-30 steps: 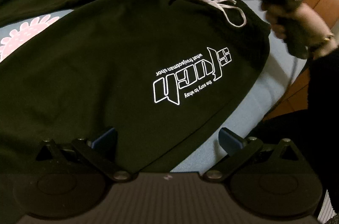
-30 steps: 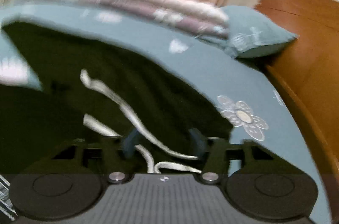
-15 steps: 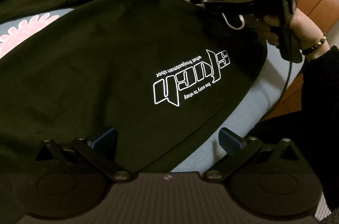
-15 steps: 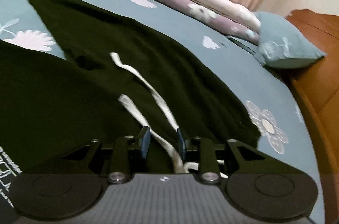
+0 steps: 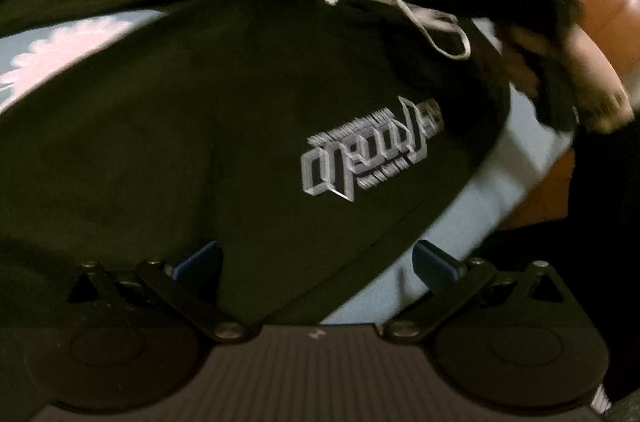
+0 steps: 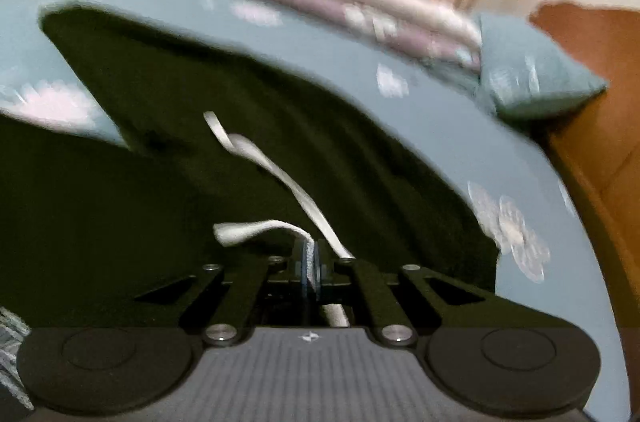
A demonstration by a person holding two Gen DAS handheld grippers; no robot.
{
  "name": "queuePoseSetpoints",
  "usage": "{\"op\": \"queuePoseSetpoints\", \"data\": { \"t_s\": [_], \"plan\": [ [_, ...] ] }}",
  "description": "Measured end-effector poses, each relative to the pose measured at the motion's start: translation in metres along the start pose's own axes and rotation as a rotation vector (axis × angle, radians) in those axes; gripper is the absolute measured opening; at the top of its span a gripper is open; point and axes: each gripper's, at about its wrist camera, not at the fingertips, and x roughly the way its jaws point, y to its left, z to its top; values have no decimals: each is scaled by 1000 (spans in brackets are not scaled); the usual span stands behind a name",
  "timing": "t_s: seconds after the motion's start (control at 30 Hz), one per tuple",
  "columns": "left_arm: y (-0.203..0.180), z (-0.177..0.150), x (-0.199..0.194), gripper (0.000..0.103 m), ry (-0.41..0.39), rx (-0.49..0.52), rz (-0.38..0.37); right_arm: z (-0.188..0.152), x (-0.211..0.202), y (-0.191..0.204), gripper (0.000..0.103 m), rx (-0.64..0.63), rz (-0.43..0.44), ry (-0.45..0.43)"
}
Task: Fold clothes
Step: 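Grasp a white drawstring with the right gripper and lay it on the pants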
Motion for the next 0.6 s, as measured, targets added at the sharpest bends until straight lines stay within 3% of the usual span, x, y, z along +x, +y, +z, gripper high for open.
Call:
{"op": "queuePoseSetpoints", "data": {
  "t_s": [0.13,0.2,0.27,0.37,0.43,0.47,0.53,0.6],
  "plan": [
    [34,5,-40,102,-97,-119,115,19,-20,49,5,-11,313,-86],
    [51,6,-59,102,-133,-181,184,22,-24,77,7,-70,423,-84],
    [60,3,-67,102,-140,-210,223,22,-22,95,34,-106,470,-39],
    [60,-1,-66,102,-120,-222,243,19,-22,92,38,-132,439,-29],
    [54,-1,-62,102,-111,-201,227,18,-24,65,39,-44,402,-41],
    [51,-1,-60,102,-109,-189,217,17,-25,46,44,16,381,-55],
    [45,1,-56,102,-107,-166,201,7,-27,0,57,146,245,-64],
    [39,3,-53,102,-106,-149,184,-9,-26,-49,58,299,88,-39]
  ]
}}
